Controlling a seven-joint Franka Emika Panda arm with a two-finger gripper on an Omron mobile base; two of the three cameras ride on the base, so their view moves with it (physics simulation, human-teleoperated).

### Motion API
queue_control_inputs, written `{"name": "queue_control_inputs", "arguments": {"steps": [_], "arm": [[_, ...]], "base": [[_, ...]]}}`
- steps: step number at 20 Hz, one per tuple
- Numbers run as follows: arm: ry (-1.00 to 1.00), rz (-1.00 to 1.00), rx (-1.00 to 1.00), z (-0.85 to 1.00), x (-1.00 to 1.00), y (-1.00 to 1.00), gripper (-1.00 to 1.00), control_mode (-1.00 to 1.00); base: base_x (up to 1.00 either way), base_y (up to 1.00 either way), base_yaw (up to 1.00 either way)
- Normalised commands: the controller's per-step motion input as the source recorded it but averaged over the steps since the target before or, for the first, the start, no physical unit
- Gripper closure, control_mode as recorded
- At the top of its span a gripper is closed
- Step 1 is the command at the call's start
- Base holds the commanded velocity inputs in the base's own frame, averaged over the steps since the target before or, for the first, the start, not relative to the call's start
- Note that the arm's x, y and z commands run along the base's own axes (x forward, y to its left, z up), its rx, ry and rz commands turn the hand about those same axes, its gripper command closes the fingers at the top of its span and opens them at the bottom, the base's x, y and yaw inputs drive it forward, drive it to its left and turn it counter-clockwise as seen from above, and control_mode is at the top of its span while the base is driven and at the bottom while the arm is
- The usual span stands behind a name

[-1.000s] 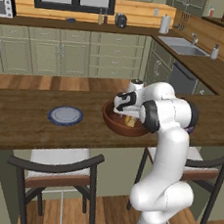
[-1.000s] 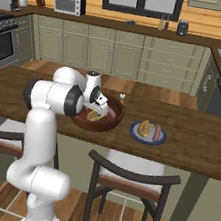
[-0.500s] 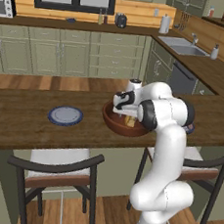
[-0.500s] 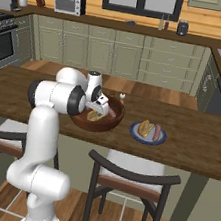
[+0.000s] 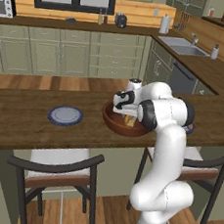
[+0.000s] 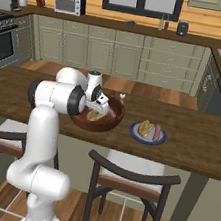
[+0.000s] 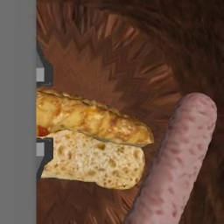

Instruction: Place one bun and one sausage from the bowl on each plate.

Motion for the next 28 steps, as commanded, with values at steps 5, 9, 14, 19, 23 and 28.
{"name": "queue_control_inputs", "arguments": {"steps": [5, 9, 14, 19, 23, 28], "arm": [[-0.03, 0.0, 0.0, 0.07, -0.07, 0.0, 1.0, -1.0], [-0.05, 0.08, 0.0, 0.93, -0.5, 0.21, 1.0, -1.0], [0.0, 0.16, 0.0, 0.91, -0.47, 0.6, 1.0, -1.0], [0.01, 0.32, 0.0, 0.63, -0.1, 0.85, 1.0, -1.0], [0.06, 0.34, 0.0, 0.48, 0.0, 0.98, 1.0, -1.0], [0.03, 0.15, -0.04, 0.06, -0.19, 1.0, 1.0, -1.0]], "base": [[0.0, 0.0, 0.0], [0.0, 0.0, 0.0], [0.0, 0.0, 0.0], [0.0, 0.0, 0.0], [0.0, 0.0, 0.0], [0.0, 0.0, 0.0]]}}
